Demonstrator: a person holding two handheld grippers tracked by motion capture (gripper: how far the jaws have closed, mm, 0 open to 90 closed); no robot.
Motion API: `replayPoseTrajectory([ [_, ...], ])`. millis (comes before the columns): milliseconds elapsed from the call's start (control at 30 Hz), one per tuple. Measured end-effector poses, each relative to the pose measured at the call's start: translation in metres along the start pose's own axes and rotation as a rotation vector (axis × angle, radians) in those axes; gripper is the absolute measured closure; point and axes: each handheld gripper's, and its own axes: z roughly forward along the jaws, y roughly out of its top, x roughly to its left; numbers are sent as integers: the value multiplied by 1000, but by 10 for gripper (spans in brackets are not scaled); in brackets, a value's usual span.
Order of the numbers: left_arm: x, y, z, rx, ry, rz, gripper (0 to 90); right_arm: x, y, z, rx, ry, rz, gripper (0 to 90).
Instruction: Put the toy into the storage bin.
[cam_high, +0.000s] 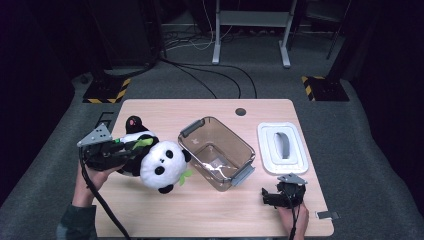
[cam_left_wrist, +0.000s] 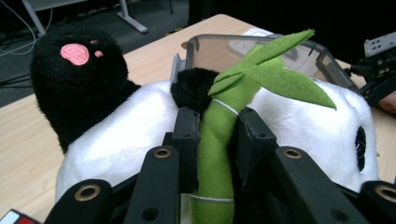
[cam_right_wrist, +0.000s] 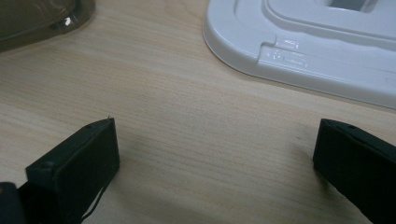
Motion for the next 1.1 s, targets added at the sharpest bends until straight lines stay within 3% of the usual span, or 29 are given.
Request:
replayPoseTrajectory([
  [533,0,38,6,-44,-48,26,719,0,0,0,1,0,0,0],
  [1100,-10,75,36,-60,-124,68,719,0,0,0,0,0,0,0],
])
